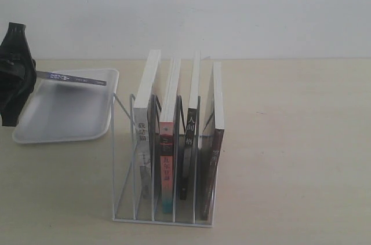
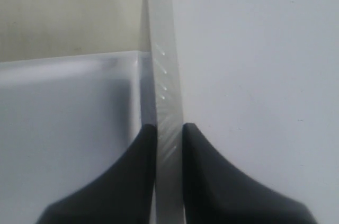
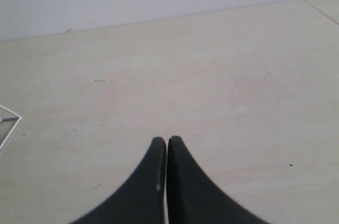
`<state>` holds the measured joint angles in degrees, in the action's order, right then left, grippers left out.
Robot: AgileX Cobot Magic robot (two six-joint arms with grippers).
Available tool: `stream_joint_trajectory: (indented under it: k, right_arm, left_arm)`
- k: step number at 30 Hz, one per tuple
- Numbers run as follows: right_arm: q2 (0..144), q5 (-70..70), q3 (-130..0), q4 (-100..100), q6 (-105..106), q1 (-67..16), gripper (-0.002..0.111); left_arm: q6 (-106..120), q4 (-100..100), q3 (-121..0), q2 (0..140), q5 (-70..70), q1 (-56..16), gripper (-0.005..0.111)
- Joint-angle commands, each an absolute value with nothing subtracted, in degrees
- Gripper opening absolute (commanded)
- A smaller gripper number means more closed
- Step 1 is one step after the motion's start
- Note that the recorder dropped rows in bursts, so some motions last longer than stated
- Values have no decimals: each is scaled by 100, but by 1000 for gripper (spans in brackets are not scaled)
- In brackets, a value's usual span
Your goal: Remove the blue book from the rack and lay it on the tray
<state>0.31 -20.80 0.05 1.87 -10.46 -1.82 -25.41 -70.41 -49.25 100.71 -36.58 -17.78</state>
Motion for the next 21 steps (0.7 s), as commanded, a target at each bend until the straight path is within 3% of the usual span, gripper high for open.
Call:
stream_joint_trajectory:
  k: [1, 21]
  right_arm:
    - [0, -2037, 0, 200, -1013, -171, 0]
    - [0, -2037, 0, 200, -1013, -171, 0]
  left_arm:
    - [-2621, -6914, -5001, 10041, -3925, -1789, 5]
    - [-3005, -6619, -5001, 10170, -3882, -1715, 5]
